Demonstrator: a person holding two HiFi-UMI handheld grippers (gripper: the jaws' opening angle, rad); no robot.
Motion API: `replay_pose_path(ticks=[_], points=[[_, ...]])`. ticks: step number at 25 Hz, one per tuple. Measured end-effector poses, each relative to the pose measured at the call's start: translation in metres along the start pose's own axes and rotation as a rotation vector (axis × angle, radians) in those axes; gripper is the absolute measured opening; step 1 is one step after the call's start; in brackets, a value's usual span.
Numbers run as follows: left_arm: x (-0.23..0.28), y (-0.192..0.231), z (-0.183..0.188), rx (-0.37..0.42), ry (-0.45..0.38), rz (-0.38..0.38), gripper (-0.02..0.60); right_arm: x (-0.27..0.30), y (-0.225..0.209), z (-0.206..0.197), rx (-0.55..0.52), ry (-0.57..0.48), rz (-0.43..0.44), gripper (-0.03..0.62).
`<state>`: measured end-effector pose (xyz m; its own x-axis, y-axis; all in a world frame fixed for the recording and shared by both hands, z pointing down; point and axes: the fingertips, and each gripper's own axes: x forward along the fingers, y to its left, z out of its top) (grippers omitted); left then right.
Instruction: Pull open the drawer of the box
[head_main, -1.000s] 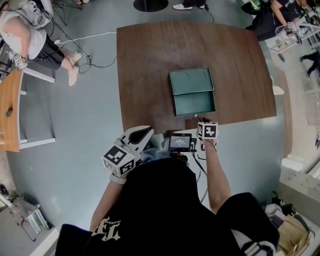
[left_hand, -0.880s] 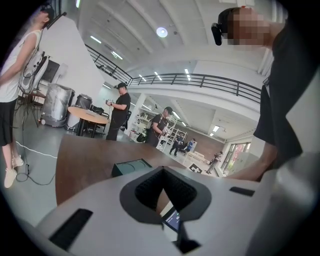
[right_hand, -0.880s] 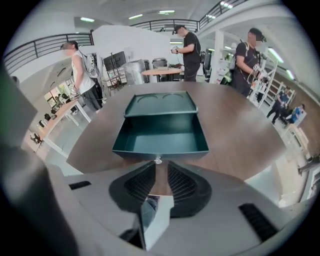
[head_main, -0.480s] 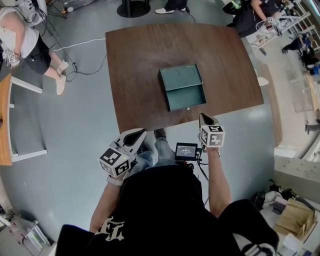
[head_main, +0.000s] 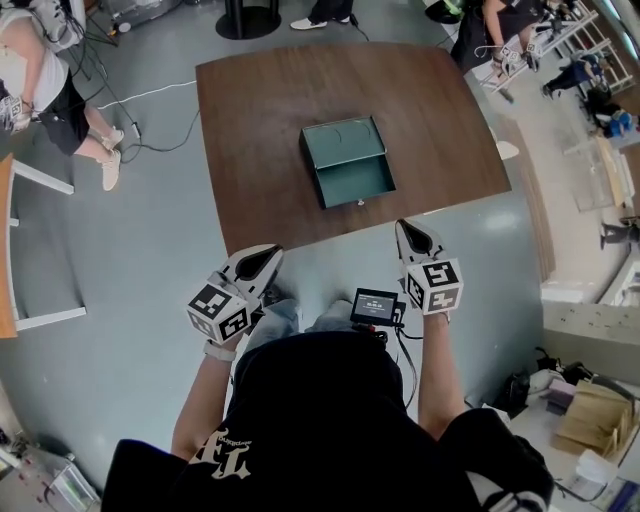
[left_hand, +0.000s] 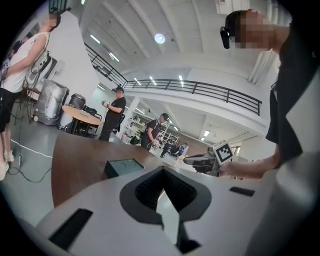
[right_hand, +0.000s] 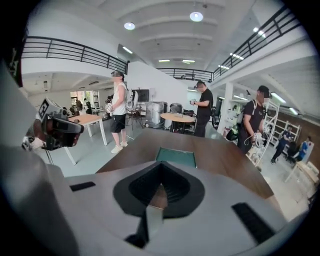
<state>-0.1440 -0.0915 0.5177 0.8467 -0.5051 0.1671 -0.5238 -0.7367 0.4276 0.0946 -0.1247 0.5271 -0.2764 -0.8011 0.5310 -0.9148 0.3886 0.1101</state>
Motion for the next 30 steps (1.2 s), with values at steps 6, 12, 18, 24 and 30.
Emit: replay_pose_path(ticks=[6,12,18,24,30], points=[[0.0,-0.057,-0.011,0.027,-0.006,0.011,0.006,-0.046,0.031,-0.01,-0.058,-0.055,0.111,-0.012],[0.001,-0.122,-0.043,0.018,-0.01,0.035,0.006,-0.101,0.059,-0.054,-0.069,-0.067,0.219,-0.012],[0.016,-0.216,-0.109,0.003,0.026,0.012,0.006,-0.177,0.056,-0.128,-0.085,-0.056,0.236,-0.012],[0.018,-0.287,-0.15,-0.004,0.06,-0.017,0.006,-0.24,0.046,-0.185,-0.05,-0.042,0.209,-0.012],[0.027,-0.341,-0.168,0.039,0.117,-0.073,0.006,-0.292,0.034,-0.207,-0.009,-0.113,0.163,-0.012]])
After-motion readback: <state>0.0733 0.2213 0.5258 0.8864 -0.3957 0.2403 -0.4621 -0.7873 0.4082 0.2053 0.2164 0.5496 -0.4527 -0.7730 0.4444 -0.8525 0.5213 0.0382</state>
